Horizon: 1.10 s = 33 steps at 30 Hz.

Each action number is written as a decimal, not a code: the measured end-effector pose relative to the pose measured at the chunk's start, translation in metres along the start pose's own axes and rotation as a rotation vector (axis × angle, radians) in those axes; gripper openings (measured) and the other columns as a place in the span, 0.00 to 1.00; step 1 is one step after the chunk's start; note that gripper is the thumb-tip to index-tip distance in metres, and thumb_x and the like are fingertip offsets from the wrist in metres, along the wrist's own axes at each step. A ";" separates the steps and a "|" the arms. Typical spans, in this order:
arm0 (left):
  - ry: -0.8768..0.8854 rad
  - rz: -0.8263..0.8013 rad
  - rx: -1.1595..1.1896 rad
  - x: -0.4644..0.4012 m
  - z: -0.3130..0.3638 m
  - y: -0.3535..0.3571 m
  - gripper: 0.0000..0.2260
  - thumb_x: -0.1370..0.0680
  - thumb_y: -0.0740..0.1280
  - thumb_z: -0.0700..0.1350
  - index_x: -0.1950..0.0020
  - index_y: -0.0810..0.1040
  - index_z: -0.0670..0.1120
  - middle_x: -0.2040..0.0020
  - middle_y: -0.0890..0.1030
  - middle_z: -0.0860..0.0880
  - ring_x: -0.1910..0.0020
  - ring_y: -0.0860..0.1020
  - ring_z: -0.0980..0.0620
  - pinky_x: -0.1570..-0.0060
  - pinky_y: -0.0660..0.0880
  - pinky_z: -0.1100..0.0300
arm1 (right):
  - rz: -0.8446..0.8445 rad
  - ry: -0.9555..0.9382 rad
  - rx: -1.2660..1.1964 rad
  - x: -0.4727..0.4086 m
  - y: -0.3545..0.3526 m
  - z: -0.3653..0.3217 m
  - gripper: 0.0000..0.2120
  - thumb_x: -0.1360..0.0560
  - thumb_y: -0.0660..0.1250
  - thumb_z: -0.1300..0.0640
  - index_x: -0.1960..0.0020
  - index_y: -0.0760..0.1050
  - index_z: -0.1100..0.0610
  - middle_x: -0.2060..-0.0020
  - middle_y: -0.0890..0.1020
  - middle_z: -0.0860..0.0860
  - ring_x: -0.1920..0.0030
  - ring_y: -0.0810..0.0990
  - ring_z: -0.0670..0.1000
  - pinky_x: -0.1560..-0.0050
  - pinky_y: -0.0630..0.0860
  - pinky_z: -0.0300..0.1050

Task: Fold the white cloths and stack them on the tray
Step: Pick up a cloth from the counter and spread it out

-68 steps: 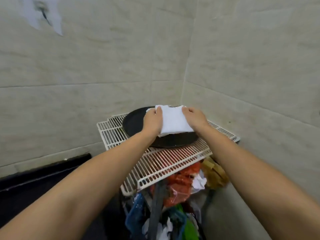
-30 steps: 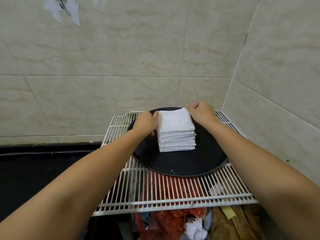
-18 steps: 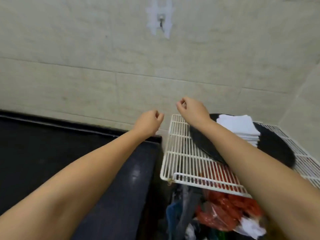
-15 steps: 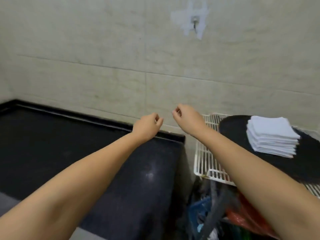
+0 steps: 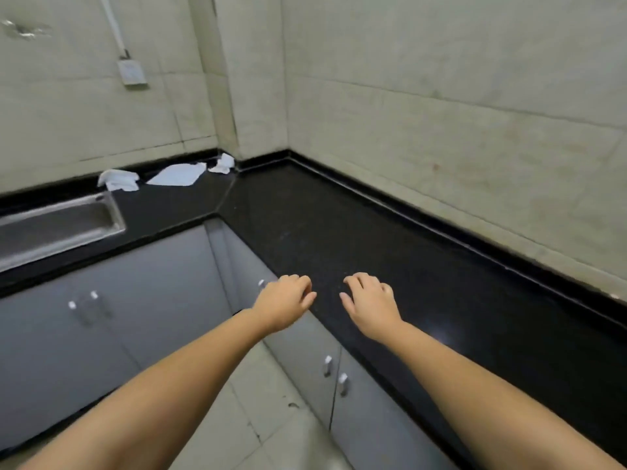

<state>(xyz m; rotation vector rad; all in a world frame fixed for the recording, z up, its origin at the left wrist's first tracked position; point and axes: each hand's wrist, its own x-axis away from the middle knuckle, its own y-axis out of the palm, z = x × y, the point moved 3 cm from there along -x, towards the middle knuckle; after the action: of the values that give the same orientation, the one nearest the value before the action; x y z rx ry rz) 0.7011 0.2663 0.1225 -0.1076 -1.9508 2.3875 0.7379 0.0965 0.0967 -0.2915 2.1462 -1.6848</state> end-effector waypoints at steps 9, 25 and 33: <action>-0.233 -0.077 0.145 -0.029 -0.148 0.028 0.13 0.19 0.56 0.51 0.42 0.73 0.45 0.44 0.78 0.44 0.45 0.76 0.44 0.45 0.74 0.50 | -0.179 -0.170 0.018 -0.103 0.077 -0.067 0.16 0.19 0.52 0.48 0.35 0.69 0.51 0.37 0.72 0.49 0.37 0.71 0.51 0.37 0.65 0.48; -0.457 -0.101 0.274 -0.197 -0.373 0.003 0.13 0.18 0.56 0.51 0.45 0.73 0.43 0.46 0.78 0.43 0.47 0.76 0.44 0.48 0.74 0.51 | -0.327 -0.286 -0.023 -0.387 0.168 -0.169 0.15 0.19 0.52 0.48 0.36 0.70 0.51 0.39 0.73 0.49 0.39 0.71 0.51 0.39 0.65 0.48; -0.383 -0.113 0.242 -0.302 -0.505 -0.017 0.12 0.19 0.57 0.50 0.45 0.74 0.44 0.47 0.78 0.45 0.49 0.76 0.46 0.50 0.74 0.52 | -0.317 -0.205 -0.069 -0.530 0.216 -0.229 0.15 0.18 0.52 0.49 0.36 0.70 0.51 0.39 0.73 0.50 0.38 0.71 0.51 0.37 0.66 0.49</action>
<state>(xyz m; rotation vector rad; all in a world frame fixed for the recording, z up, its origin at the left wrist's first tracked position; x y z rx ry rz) 1.0468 0.7360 0.0448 0.4914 -1.7133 2.6953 1.1339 0.5635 0.0280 -0.8257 2.0893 -1.6592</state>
